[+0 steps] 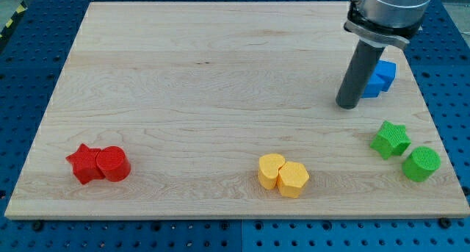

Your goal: Place the blue triangle towards the bottom right of the blue cube

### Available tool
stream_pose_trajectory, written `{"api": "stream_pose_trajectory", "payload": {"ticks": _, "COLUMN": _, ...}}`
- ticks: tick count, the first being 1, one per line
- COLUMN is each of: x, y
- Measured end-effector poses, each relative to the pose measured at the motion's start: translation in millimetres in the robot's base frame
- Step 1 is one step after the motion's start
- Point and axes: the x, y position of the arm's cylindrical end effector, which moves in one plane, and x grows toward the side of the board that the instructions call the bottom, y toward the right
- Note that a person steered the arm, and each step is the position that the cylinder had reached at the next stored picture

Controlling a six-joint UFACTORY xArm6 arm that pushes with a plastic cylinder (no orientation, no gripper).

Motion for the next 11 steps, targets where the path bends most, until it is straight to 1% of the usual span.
{"api": "stream_pose_trajectory", "payload": {"ticks": 3, "x": 0, "y": -32}}
{"api": "stream_pose_trajectory", "payload": {"ticks": 5, "x": -38, "y": -35}}
{"api": "stream_pose_trajectory", "payload": {"ticks": 8, "x": -37, "y": -4}}
{"api": "stream_pose_trajectory", "payload": {"ticks": 10, "x": 2, "y": 36}}
{"api": "stream_pose_trajectory", "payload": {"ticks": 11, "x": 3, "y": 52}}
